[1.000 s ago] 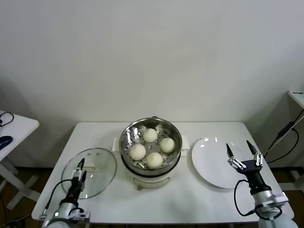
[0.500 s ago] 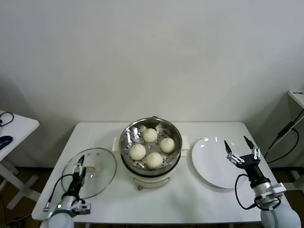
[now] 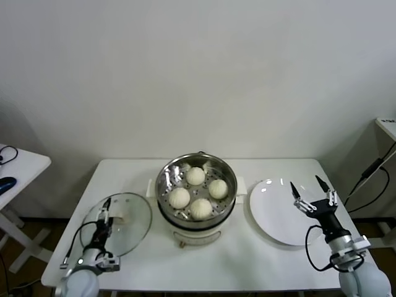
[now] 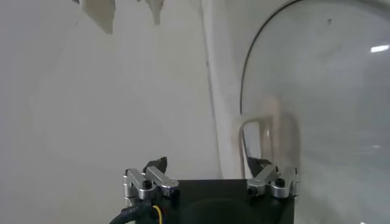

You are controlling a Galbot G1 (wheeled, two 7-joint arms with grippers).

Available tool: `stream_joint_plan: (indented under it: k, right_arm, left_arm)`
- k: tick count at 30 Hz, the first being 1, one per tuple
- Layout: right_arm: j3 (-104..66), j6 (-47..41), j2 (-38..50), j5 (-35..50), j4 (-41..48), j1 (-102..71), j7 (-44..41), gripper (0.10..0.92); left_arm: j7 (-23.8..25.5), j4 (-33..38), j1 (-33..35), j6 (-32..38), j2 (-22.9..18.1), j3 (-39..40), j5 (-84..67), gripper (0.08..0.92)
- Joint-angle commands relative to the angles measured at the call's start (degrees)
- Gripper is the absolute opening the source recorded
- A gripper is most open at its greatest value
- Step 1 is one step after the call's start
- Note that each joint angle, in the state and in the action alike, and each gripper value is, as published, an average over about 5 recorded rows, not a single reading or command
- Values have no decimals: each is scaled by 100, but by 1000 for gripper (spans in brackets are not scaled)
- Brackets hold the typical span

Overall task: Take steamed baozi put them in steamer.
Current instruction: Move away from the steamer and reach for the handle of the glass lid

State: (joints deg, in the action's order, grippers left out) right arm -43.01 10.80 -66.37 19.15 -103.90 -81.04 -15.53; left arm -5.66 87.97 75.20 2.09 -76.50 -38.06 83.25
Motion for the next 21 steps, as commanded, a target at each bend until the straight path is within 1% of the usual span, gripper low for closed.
stream_joint_plan:
  k: [1,8,18,21]
  right_arm:
    - [-10,8,-33,-74,23,20,-26,823]
    - [-14,11,-109,-130,12,25,-45,823]
    - [6,13,-175,-180,29,52,-79,823]
    - [8,14,-185,-183,29,55,-84,823]
  left_arm:
    - [-27,-194,-221,-17,-13,50,-45,823]
    - [-130,-431,-358,-12,-66,59,-57,823]
    - [-201,-565,-415,1,-67,27,-107,818]
    - [-202,-575,-396,15,-75,24,-118,778]
